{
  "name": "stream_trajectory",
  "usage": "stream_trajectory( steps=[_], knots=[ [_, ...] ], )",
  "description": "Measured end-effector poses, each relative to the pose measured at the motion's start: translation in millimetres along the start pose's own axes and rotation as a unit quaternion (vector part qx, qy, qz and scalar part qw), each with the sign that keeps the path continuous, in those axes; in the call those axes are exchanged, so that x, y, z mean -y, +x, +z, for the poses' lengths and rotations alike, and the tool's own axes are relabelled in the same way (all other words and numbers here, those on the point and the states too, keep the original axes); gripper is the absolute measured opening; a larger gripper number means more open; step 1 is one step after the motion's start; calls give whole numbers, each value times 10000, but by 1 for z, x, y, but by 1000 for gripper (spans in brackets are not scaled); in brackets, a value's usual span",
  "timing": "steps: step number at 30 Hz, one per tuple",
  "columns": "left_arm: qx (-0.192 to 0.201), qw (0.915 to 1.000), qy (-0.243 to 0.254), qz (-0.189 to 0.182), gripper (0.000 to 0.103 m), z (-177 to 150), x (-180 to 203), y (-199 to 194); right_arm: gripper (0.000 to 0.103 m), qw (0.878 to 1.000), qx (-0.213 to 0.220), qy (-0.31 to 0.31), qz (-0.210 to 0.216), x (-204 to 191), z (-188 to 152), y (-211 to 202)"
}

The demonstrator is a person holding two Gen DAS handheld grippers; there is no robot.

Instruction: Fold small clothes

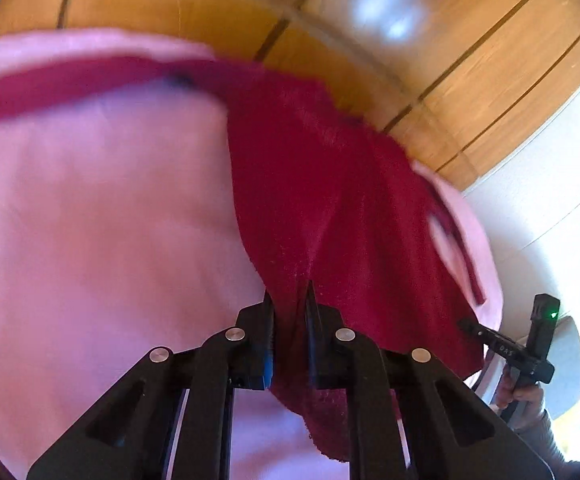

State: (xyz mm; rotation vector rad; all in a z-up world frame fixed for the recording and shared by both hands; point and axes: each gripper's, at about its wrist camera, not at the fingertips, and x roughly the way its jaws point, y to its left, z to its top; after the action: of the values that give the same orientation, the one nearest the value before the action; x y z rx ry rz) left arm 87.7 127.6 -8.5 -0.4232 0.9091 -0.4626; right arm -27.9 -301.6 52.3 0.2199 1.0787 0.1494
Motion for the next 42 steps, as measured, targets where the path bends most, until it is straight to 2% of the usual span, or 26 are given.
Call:
stream_trajectory(
  steps=[4,6,9,11,14,15,17,18,19,20,21,22,24,25,27,29,31,34,37,38,39,40,42],
  knots=[
    [244,9995,191,-36,10,-2,12,-49,9,9984,439,-228,268,-10,11,-43],
    [228,9992,332,44,10,-18,16,-70,9,9983,427,-334,229,-8,5,-53],
    [85,9995,289,94,10,-52,19,-80,9,9993,68,-326,155,7,-23,-51],
    [-187,9994,231,194,10,-83,16,-77,9,9993,-218,-293,62,16,-39,-41],
    [-596,9982,-114,15,12,-117,14,-63,9,9976,-622,-245,-180,28,-68,-27],
    [-633,9976,-287,-34,12,-127,8,-61,9,9972,-687,-197,-228,32,-72,-23],
    [-577,9971,-476,123,12,-135,-2,-59,10,9974,-686,-70,-213,39,-73,-22],
    [-571,9960,-689,50,14,-137,-9,-58,15,9974,-681,-84,-224,40,-70,-23],
    [-548,9946,-879,-53,29,-138,-12,-56,20,9975,-638,-156,-277,36,-68,-26],
    [-507,9927,-1077,-182,48,-139,-16,-58,46,9975,-561,-251,-361,33,-65,-29],
    [-469,9923,-1133,-187,51,-139,-17,-60,63,9972,-452,-348,-490,30,-61,-31],
    [-432,9934,-1060,-10,51,-139,-16,-62,64,9960,-272,-499,-687,24,-55,-36],
    [-357,9951,-809,448,51,-134,-17,-65,67,9923,76,-818,-921,5,-43,-44],
    [-267,9948,-826,539,51,-126,-19,-68,69,9911,197,-917,-946,-3,-37,-46],
    [-30,9914,-840,1007,51,-108,-27,-71,77,9898,398,-1106,-799,-27,-28,-41],
    [287,9799,-854,1781,51,-85,-46,-80,78,9890,498,-1291,-517,-53,-13,-25],
    [450,9669,-1079,2266,51,-63,-72,-90,78,9868,562,-1481,-336,-81,-3,-1],
    [851,9515,-1322,2645,51,-22,-105,-101,78,9856,599,-1572,-163,-109,8,31],
    [1045,9392,-1595,2856,52,16,-142,-106,78,9864,596,-1532,-97,-127,18,67],
    [1119,9361,-1625,2913,58,27,-152,-106,78,9868,567,-1516,-107,-132,17,77],
    [1199,9327,-1607,2999,60,35,-164,-111,78,9874,516,-1492,-117,-135,16,86],
    [1308,9249,-1596,3194,61,49,-174,-111,78,9884,441,-1448,-122,-135,15,96],
    [1347,9184,-1613,3352,61,71,-193,-105,83,9889,536,-1384,-113,-133,10,104]
  ],
)
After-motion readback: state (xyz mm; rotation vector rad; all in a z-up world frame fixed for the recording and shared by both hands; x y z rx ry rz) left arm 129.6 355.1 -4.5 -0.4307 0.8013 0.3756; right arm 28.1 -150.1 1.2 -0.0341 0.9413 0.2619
